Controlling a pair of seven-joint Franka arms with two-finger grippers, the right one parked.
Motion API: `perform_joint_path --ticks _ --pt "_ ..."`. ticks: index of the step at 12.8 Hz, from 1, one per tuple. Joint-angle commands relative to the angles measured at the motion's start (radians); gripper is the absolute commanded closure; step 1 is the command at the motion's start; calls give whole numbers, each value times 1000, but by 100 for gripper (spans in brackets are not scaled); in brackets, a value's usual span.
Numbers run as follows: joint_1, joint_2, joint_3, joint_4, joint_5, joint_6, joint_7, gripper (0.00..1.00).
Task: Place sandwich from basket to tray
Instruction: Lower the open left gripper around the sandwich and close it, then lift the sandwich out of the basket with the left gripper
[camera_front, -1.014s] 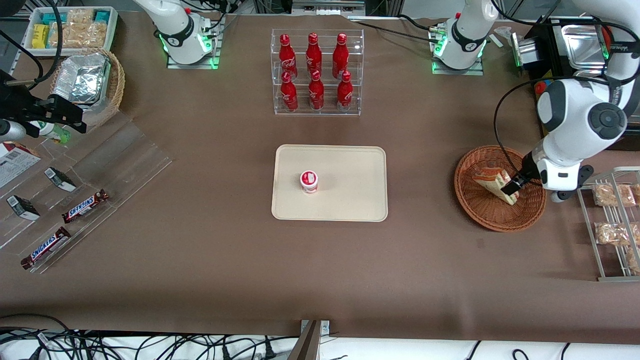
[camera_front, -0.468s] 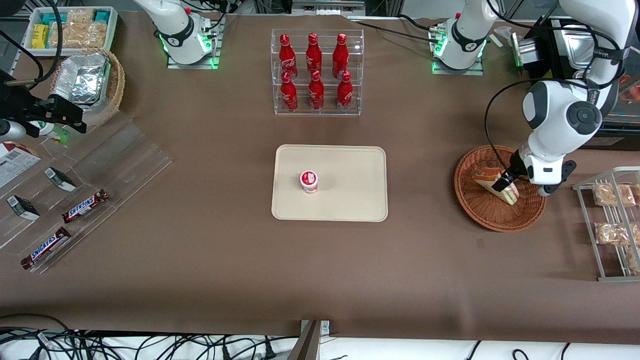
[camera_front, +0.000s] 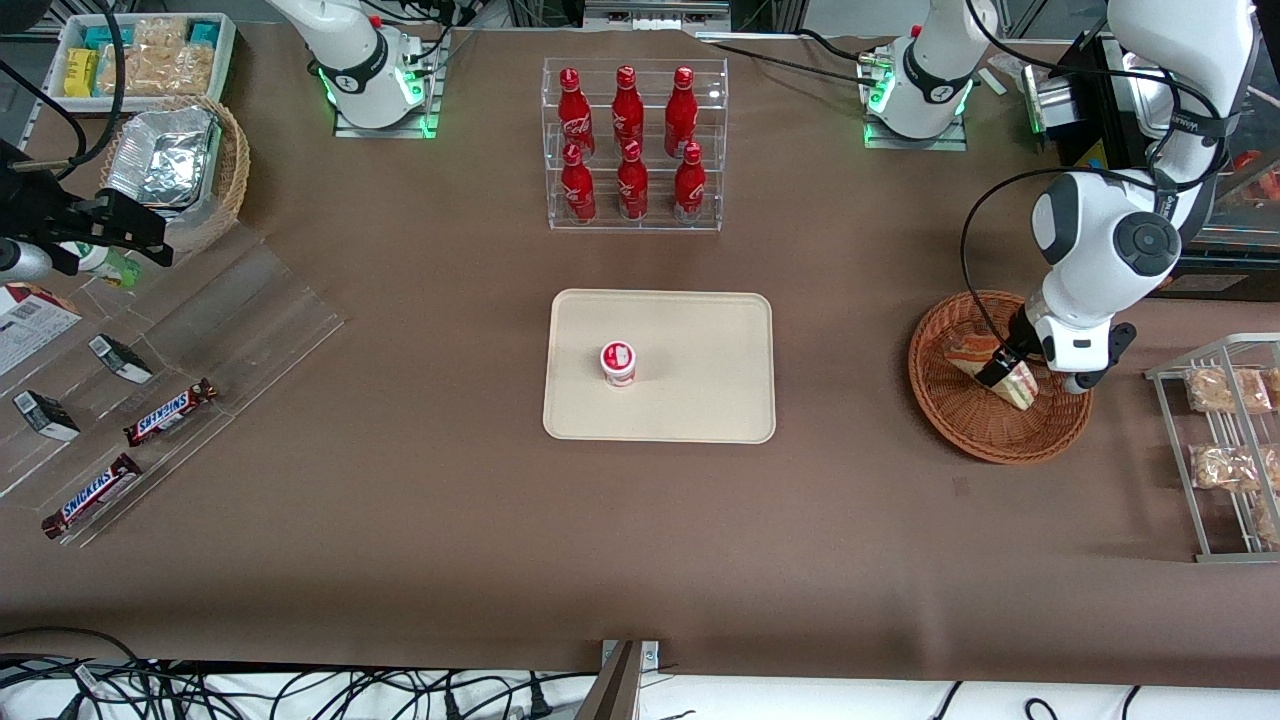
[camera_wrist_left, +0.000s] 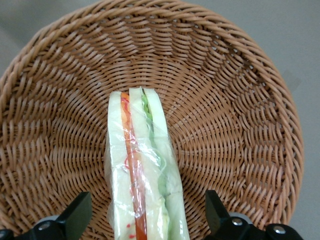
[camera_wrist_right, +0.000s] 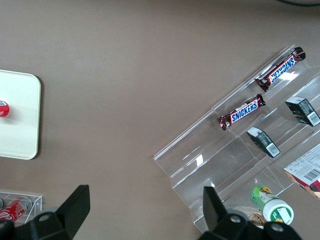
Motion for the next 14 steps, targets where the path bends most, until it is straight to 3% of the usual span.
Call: perform_joint_path --ticks 1,4,5,9,14 --pt "4 19 -1 -6 26 36 -32 26" --pt "4 31 -1 -7 26 50 -37 87" --pt "4 33 -1 -7 27 50 -37 100" --pt "4 -18 -3 2 32 -2 -27 100" --pt "-9 -90 -32 219 33 -373 5 100"
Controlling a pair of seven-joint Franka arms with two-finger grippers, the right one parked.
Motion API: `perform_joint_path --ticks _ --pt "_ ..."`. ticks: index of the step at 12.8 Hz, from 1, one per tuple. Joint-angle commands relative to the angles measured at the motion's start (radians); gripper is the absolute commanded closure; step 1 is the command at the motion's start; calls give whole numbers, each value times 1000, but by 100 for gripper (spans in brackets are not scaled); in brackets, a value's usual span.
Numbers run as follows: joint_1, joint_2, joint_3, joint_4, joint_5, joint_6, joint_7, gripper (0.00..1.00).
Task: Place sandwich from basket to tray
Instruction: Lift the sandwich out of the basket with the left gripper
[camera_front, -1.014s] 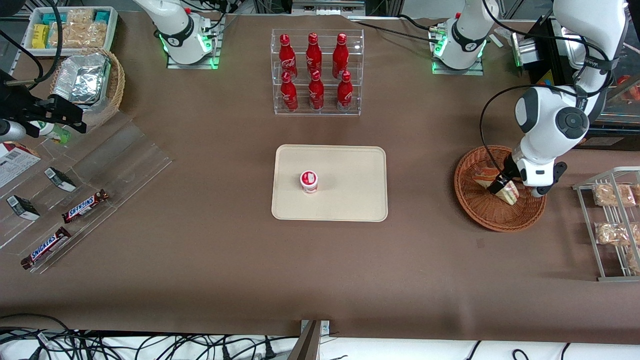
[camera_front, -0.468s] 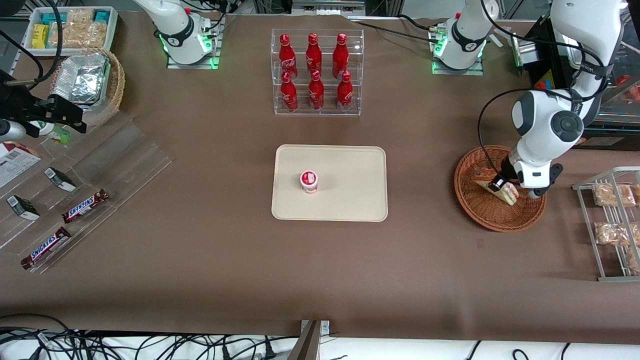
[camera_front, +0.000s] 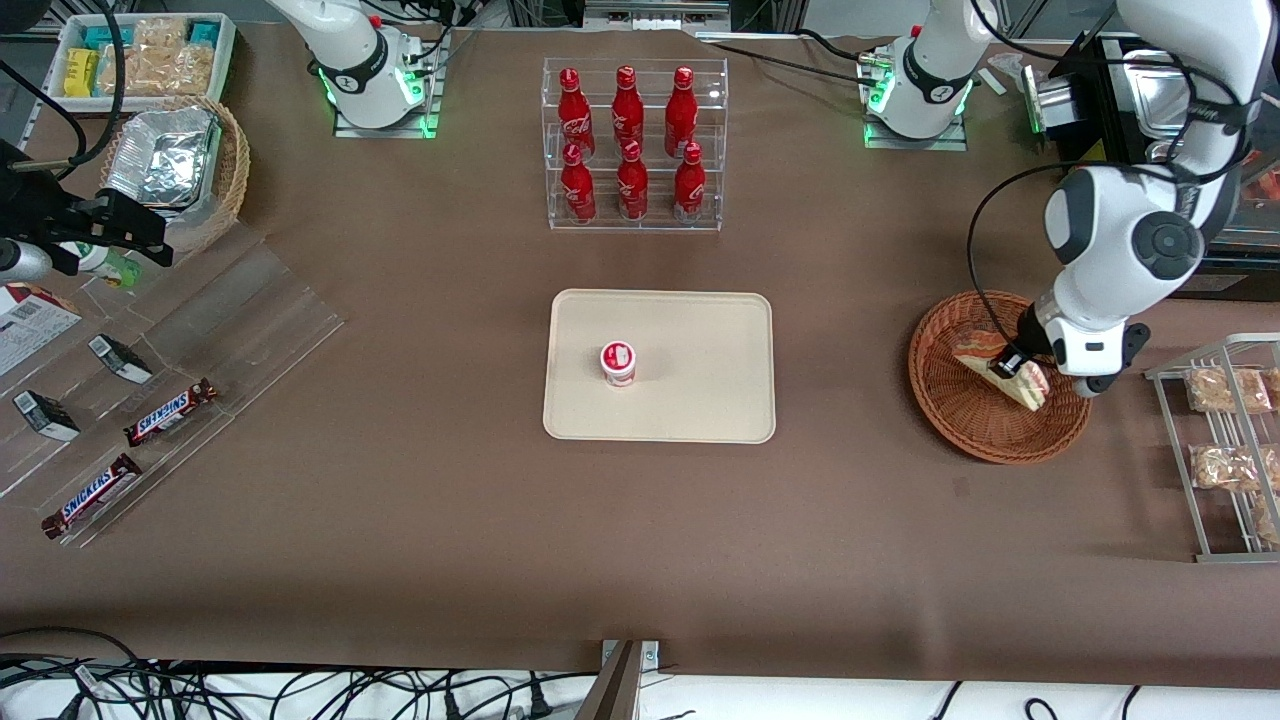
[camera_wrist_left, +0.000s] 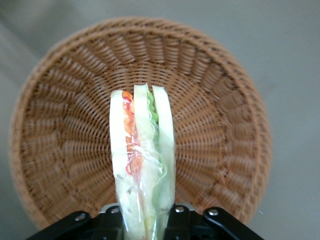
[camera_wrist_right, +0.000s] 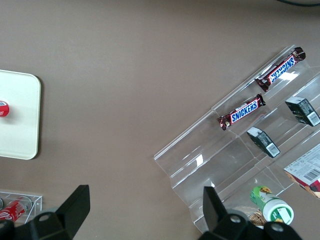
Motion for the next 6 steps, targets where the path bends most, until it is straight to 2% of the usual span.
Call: perform_joint_path --ticks 1,6 --pt "-6 -23 -19 171 29 -229 17 100" --pt "-10 -22 -45 396 10 -537 30 100"
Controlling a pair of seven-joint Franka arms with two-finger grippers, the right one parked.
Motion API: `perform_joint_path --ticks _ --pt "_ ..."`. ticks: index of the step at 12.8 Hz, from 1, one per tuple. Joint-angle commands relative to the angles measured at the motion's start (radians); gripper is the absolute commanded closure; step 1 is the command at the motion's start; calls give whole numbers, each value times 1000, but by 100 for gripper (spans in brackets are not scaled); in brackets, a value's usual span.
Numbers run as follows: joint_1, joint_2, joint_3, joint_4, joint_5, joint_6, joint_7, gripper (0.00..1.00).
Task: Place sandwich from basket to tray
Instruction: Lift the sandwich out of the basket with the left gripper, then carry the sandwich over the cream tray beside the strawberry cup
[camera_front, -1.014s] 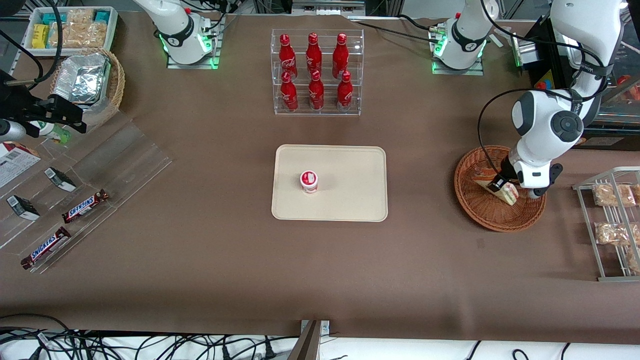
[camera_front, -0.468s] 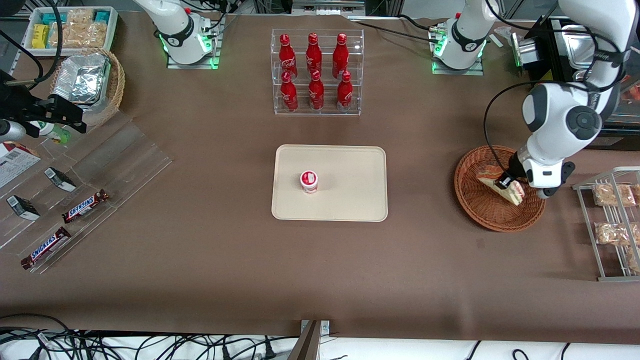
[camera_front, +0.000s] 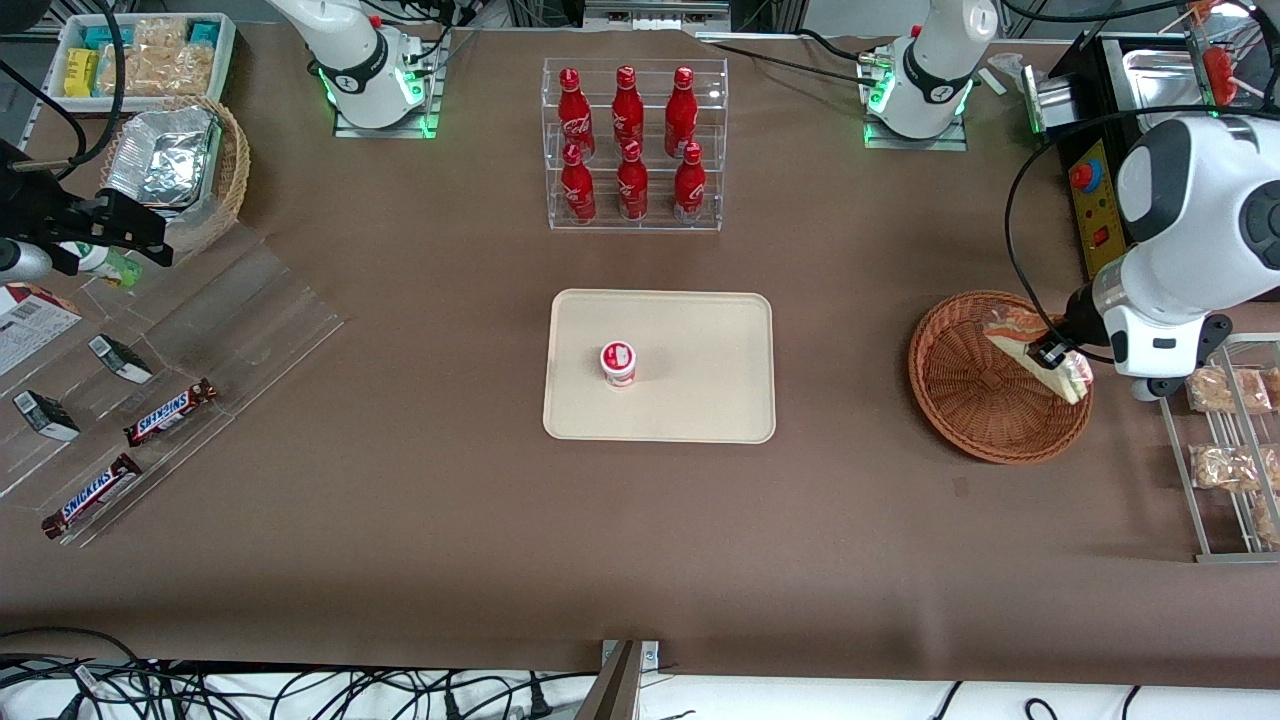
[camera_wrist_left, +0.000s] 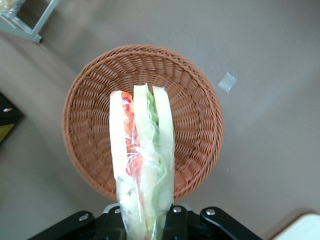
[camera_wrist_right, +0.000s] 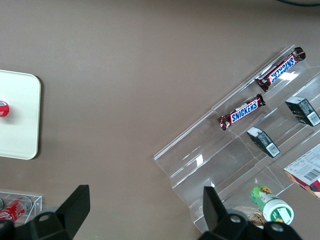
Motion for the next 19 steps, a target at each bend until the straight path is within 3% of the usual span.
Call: perform_joint_path --ticks 1,8,14,19 --pt "0 14 -19 125 -9 -132 25 100" --pt "4 -14 -239 176 -17 -189 363 100" --pt "0 2 -485 170 -18 -145 361 100" --pt "-3 61 -600 149 -17 -31 251 100"
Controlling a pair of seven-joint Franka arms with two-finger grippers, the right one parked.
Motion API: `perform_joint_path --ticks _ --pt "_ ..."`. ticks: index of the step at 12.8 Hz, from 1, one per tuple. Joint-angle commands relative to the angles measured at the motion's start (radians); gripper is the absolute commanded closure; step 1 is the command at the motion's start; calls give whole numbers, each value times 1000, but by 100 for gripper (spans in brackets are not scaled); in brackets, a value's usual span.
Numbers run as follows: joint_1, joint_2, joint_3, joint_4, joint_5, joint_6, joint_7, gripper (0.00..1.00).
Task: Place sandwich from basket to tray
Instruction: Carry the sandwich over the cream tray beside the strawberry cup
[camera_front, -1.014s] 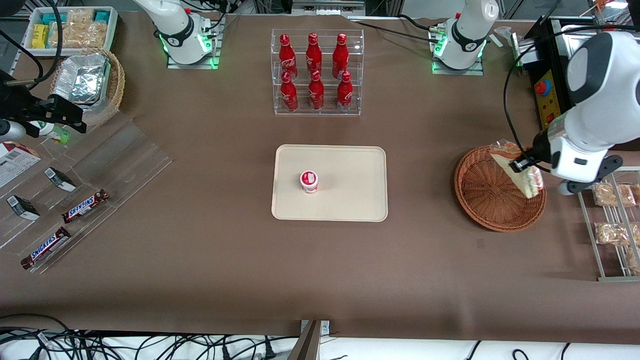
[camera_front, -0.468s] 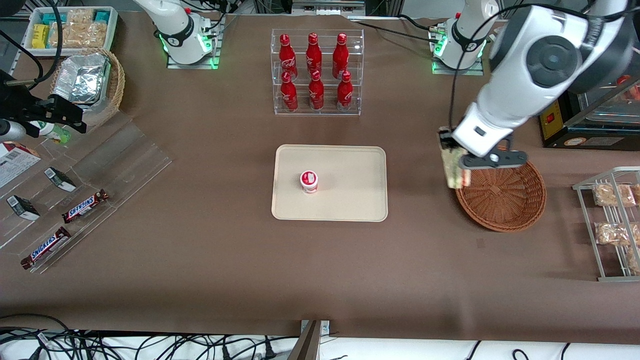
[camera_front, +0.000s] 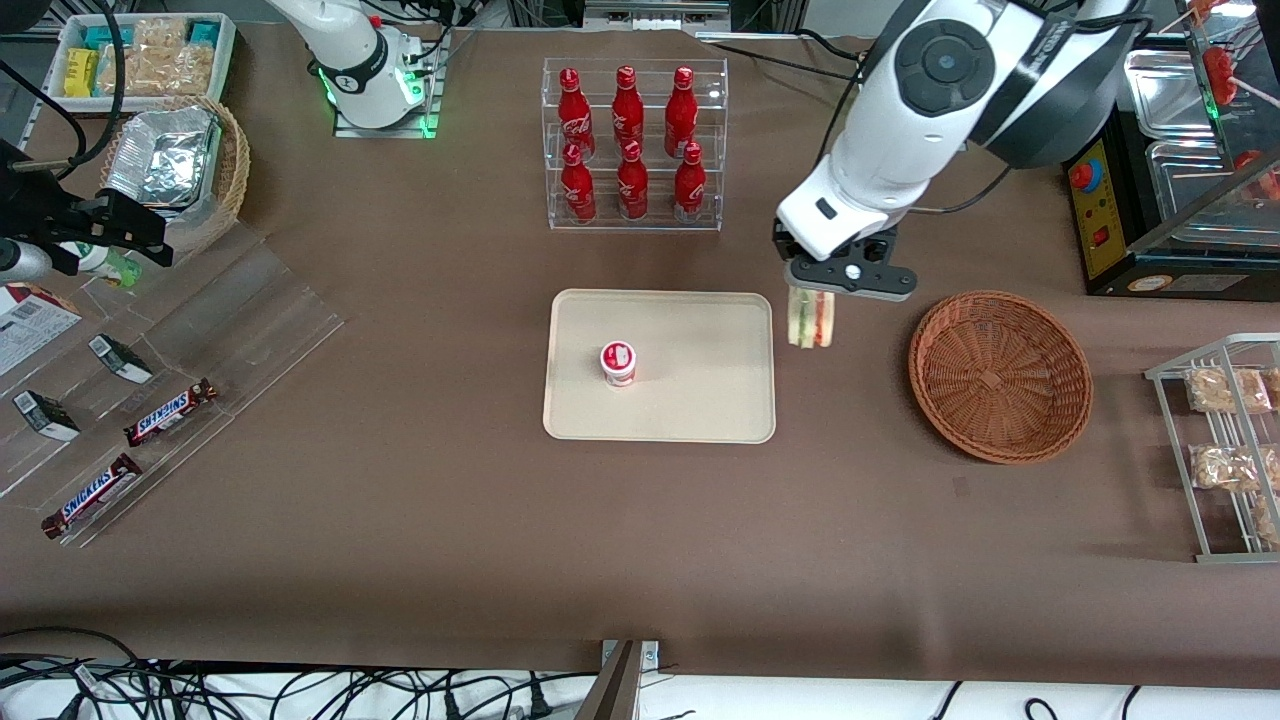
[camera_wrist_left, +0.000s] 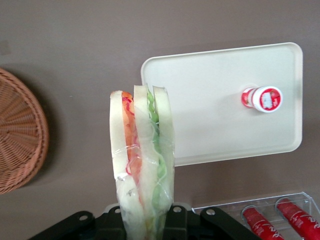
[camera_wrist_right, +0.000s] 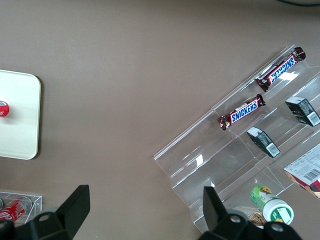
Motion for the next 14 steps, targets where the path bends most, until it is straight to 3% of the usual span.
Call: perform_joint_path --ticks 1,4,6,14 --pt "9 55 -58 -12 0 85 -94 100" --pt "-25 89 -69 -98 29 217 -131 100" --pt "-39 123 -69 -154 93 300 -172 100" --pt "-106 377 -63 -145 480 459 -441 100"
